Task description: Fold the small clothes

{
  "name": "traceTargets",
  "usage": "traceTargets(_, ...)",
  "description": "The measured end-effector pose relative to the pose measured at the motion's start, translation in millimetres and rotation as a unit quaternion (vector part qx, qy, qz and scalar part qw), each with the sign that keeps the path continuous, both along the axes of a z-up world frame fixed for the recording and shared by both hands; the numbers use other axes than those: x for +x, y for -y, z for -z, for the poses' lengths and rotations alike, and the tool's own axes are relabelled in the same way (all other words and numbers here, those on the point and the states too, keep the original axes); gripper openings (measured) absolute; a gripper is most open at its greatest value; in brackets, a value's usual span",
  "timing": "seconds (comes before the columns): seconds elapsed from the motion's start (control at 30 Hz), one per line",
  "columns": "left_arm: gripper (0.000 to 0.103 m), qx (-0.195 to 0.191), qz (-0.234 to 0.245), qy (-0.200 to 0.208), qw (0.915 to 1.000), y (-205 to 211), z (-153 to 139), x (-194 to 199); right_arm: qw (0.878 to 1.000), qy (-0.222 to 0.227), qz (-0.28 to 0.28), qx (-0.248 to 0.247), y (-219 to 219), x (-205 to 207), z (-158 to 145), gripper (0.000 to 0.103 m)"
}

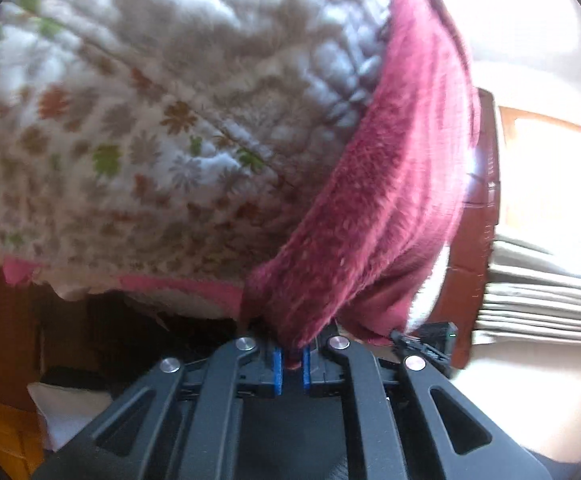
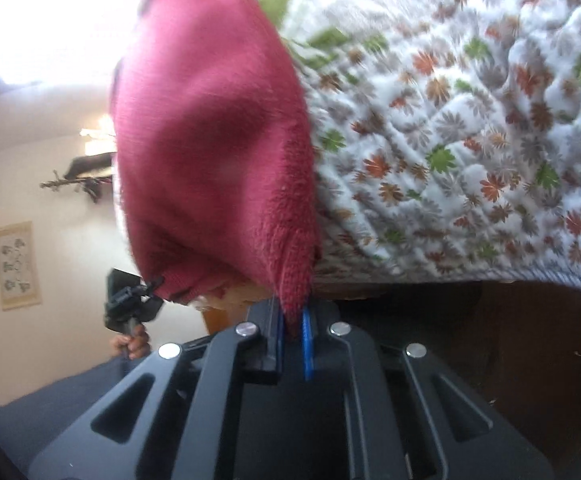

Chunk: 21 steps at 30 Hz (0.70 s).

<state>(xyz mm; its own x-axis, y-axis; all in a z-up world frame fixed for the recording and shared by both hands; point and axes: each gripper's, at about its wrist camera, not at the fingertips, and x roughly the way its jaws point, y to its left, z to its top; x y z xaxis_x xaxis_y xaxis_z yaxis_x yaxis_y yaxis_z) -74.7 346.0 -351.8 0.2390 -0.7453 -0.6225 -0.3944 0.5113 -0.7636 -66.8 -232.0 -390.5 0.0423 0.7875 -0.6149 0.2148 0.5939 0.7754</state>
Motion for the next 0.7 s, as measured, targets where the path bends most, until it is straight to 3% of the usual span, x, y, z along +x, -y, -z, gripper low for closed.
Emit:
traceTargets(0.17,0.006,-0.036,0.004,0.038,0.9986,-9,-39,-2,0.999,0.027,0.011,0.025,21,8,-39,0.006)
traceTargets(0.3,0.006,-0.088,-0.012,0.077,0.9931,-6,-69,2,0.996,0.059,0.028,0.057,17,21,-79,0.006)
traceTargets(0.43,0.006,-0.167,-0.077,0.114,0.9764,-7,-86,21,0.990,0.087,0.056,0.096,12,49,-106,0.006)
traceTargets(0.53,0.006,-0.219,-0.139,0.109,0.9596,-13,-74,47,0.985,0.093,0.078,0.122,1,79,-115,0.006)
traceTargets(0.7,0.006,-0.248,-0.218,0.087,0.9400,-21,-44,99,0.986,0.081,0.106,0.104,-9,136,-104,0.006)
